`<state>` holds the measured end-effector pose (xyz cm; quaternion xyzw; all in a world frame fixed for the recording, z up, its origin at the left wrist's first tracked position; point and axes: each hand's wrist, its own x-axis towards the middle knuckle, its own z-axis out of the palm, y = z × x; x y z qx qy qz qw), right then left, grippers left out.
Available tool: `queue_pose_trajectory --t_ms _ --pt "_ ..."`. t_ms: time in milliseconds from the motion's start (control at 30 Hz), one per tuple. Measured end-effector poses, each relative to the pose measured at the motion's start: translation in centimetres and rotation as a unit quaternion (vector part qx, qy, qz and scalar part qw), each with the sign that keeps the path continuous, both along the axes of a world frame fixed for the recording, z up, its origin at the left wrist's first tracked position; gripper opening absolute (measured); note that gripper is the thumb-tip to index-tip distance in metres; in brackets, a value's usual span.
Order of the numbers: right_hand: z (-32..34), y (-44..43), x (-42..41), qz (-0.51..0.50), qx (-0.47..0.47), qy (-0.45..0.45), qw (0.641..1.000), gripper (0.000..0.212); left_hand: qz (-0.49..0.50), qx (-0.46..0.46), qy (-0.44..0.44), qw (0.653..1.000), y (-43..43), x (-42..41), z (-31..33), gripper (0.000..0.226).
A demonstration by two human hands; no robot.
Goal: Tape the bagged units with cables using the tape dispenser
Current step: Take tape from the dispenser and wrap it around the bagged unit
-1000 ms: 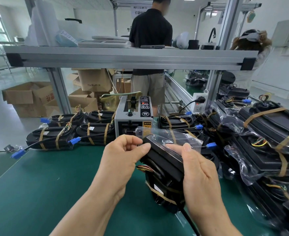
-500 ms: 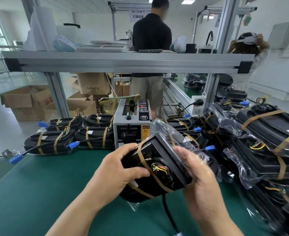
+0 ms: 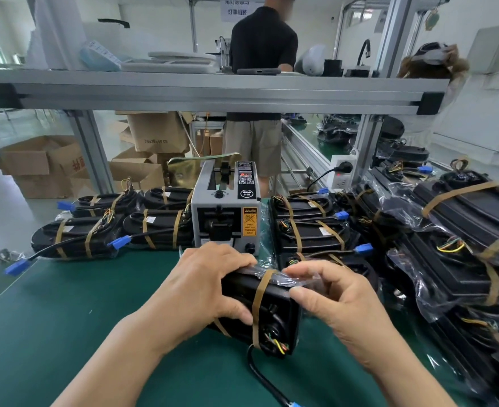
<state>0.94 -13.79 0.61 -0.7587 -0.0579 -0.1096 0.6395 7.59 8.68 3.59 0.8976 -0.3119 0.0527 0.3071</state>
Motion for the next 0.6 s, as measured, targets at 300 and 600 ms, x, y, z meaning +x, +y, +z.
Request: queue_pose_trajectory --t_ms 300,600 --pt "0.3 0.9 -0.3 -0.096 -0.079 -0.012 0.992 0.023 -0.029 0.022 -0.051 0.998 -0.5 0.8 -1.7 0.084" --pt "-0.1 1.5 -0.8 -0.198 -0.044 -0.022 0.979 0.022 -0.061 0.017 -0.091 0.994 -1.1 0.8 -2.3 0.081"
